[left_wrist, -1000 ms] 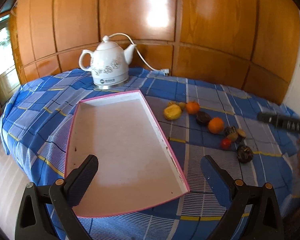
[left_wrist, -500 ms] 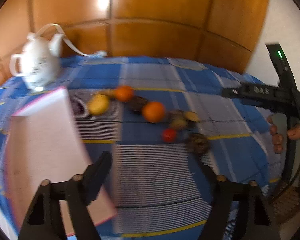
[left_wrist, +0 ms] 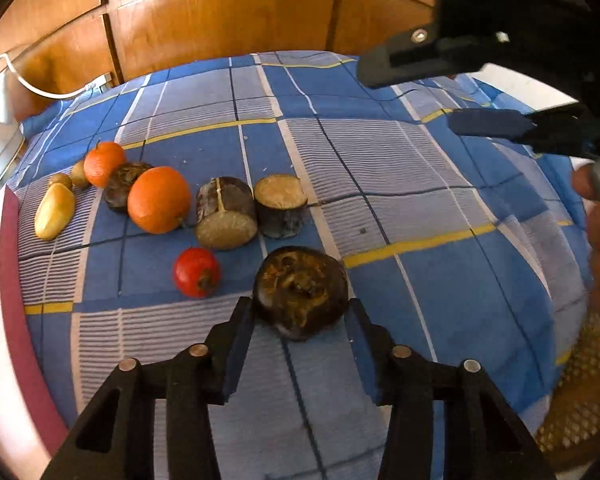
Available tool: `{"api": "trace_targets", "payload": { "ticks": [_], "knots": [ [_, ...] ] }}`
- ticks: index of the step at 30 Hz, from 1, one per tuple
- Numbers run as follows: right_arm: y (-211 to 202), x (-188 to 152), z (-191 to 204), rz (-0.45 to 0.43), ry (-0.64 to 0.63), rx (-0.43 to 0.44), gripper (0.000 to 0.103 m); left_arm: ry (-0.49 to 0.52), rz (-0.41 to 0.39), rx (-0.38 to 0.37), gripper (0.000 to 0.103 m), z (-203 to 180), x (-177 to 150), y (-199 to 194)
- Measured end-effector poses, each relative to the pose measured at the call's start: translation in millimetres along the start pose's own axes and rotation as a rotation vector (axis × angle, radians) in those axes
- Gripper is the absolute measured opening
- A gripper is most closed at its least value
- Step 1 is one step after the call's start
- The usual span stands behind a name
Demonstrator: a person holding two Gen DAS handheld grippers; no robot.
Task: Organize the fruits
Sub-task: 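Carry the dark fruit into the tray with the left tool while right tool grasps a cut slice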
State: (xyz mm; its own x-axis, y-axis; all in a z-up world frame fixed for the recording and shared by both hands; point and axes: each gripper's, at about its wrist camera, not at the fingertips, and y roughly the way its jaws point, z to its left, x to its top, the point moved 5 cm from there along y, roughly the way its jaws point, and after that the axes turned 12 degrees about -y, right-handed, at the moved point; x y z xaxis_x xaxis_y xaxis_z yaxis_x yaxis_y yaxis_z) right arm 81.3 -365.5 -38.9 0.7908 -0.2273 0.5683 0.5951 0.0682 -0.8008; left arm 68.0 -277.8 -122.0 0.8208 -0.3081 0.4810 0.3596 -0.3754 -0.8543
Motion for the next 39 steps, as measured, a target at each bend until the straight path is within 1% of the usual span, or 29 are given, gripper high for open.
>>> {"api": "trace_targets", "payload": {
  "ticks": [3, 4, 6, 9, 12, 15, 18, 21, 24, 26, 28, 32, 37, 39],
  "knots": [
    [4.4, -1.2, 0.2, 0.014, -0.002, 0.0, 0.085, 0.027, -0.026, 0.009, 0.047, -4.2, 1.2, 1.2],
    [6.4, -2.0, 0.5, 0.021, -0.002, 0.005, 0.077, 0.027, -0.034, 0.003, 0.047, -2.8, 0.3, 0.4],
    [12.3, -5.0, 3.3, 0.046, -0.005, 0.026, 0.067, 0.021, -0.039, -0.019, 0.047, 2.6, -6.6, -7.9],
    [24.0, -10.3, 11.4, 0.096, -0.029, 0.062, 0.056, 0.004, -0.035, -0.032, 0.047, 16.8, -13.5, -16.0],
    [35.8, -18.5, 27.4, 0.142, -0.093, 0.089, 0.056, -0.04, -0.044, -0.05, 0.047, 33.6, -20.3, -31.6],
    [45.1, -25.9, 43.8, 0.173, -0.172, 0.094, 0.056, -0.084, -0.08, -0.059, 0.047, 53.3, -22.3, -54.2],
    [53.1, -31.9, 54.7, 0.192, -0.25, 0.061, 0.056, -0.139, -0.13, -0.059, 0.047, 78.5, -19.3, -78.3],
    [60.6, -34.5, 56.5, 0.197, -0.305, 0.01, 0.056, -0.215, -0.174, -0.044, 0.047, 115.0, -14.9, -100.6],
    [66.4, -33.9, 60.1, 0.191, -0.359, -0.016, 0.054, -0.29, -0.213, 0.0, 0.047, 154.7, -6.2, -113.4],
    [72.0, -33.2, 61.3, 0.19, -0.387, -0.032, 0.054, -0.346, -0.224, 0.045, 0.047, 186.0, -0.4, -118.9],
    [77.2, -32.2, 61.9, 0.194, -0.398, -0.032, 0.054, -0.381, -0.231, 0.075, 0.047, 206.4, 3.5, -119.1],
    [81.3, -27.9, 64.2, 0.184, -0.429, -0.027, 0.05, -0.439, -0.245, 0.17, 0.047, 254.4, 13.5, -119.8],
    [89.5, -27.1, 72.1, 0.189, -0.453, -0.002, 0.035, -0.494, -0.23, 0.267, 0.048, 295.3, 19.6, -107.8],
    [90.9, -26.6, 73.7, 0.188, -0.465, -0.003, 0.034, -0.524, -0.229, 0.304, 0.048, 307.9, 21.8, -101.4]
  ]
}}
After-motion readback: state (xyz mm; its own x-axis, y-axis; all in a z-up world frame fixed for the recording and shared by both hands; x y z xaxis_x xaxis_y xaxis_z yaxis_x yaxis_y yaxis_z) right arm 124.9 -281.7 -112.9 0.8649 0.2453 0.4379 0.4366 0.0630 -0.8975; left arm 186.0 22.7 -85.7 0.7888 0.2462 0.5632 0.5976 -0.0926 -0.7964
